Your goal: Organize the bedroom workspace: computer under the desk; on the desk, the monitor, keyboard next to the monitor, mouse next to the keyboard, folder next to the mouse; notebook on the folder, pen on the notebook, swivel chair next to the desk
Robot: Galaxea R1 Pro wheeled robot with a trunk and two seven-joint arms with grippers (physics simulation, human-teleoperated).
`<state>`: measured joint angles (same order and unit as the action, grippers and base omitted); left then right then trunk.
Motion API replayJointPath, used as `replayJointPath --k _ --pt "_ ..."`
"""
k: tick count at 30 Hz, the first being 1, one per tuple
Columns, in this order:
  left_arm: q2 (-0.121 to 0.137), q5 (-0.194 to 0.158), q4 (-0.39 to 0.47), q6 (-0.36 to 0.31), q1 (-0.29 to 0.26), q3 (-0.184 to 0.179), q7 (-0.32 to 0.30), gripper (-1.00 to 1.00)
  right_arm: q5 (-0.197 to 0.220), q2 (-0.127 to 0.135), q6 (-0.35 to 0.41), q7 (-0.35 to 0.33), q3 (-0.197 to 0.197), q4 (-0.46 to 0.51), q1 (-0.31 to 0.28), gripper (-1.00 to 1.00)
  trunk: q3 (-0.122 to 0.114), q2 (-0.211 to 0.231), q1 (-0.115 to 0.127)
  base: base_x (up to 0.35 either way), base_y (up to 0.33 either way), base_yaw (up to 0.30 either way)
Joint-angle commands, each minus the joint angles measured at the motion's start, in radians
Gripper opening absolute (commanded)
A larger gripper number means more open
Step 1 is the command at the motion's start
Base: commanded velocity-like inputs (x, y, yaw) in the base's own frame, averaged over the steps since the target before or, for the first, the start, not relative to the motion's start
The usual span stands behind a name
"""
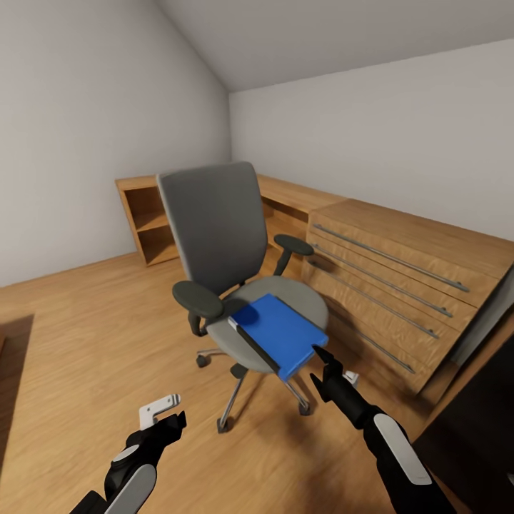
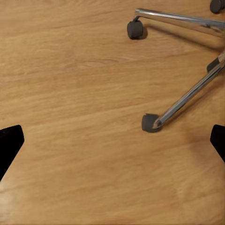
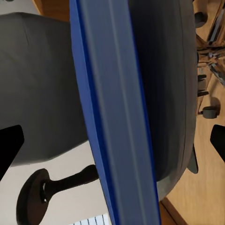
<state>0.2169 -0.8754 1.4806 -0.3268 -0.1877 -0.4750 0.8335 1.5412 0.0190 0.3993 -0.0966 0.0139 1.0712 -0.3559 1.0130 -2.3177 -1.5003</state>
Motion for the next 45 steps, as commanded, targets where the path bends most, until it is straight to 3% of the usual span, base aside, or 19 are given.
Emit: replayJointPath --k 1,45 --pt "0.001 -0.004 0.001 -0.003 -0.001 -0.002 0.007 1.0 0.005 0.001 0.001 -0.002 0.001 0.0 -0.001 1.0 0.001 0.0 0.0 0.174 0.003 0.0" --pt "0.001 -0.002 -0.011 -0.005 -0.001 -0.002 0.007 1.0 0.005 0.004 0.003 0.021 0.001 -0.002 -0.001 1.0 0.001 0.0 0.0 0.036 0.013 0.0"
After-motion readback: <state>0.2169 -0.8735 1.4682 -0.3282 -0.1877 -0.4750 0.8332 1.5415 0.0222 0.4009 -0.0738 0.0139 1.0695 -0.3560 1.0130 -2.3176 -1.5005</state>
